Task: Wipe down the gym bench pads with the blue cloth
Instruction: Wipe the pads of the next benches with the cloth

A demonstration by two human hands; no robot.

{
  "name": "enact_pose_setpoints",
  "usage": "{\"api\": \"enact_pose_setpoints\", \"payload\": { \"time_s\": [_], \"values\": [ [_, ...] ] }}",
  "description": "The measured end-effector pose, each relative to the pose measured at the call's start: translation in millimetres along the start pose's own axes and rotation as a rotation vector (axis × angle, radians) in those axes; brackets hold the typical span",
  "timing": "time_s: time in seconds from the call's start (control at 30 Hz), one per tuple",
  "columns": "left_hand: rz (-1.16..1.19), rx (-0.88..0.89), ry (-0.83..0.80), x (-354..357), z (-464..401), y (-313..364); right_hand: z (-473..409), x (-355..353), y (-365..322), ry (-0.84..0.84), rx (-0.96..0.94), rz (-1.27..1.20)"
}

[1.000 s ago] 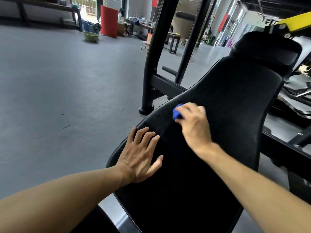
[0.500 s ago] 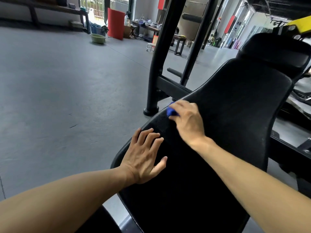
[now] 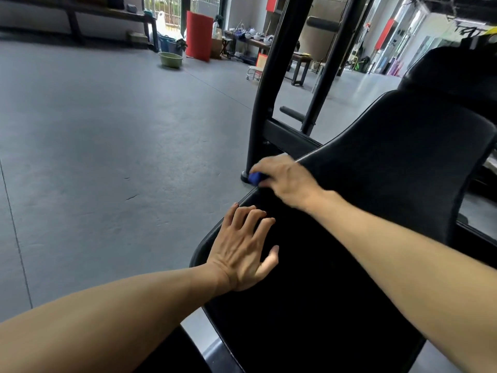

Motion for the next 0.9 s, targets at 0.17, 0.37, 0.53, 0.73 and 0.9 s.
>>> {"api": "enact_pose_setpoints", "payload": {
  "time_s": [0.17, 0.37, 0.53, 0.73, 0.9],
  "values": [
    [-0.029, 0.010, 0.034, -4, 1, 2, 57, -2, -13, 0.009, -0.197, -0.023],
    [-0.029, 0.032, 0.044, -4, 0, 2, 137, -40, 7, 0.006, -0.270, 0.056],
    [-0.053, 0.009, -0.008, -5, 0, 2, 61, -11, -8, 0.102, -0.159, 0.158],
    [-0.057, 0.015, 0.001, -1, 2, 0, 107, -15, -16, 0.148, -0.075, 0.273],
    [-0.053, 0.018, -0.005, -2, 1, 0, 148, -13, -9, 0.208, -0.158, 0.334]
  ]
}}
Point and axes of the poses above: each hand's wrist, its own z-axis away from the middle knuckle, its own x-axis out of the palm, y = z × x, the point moved 3 cm from there along -z, towards the middle knuckle
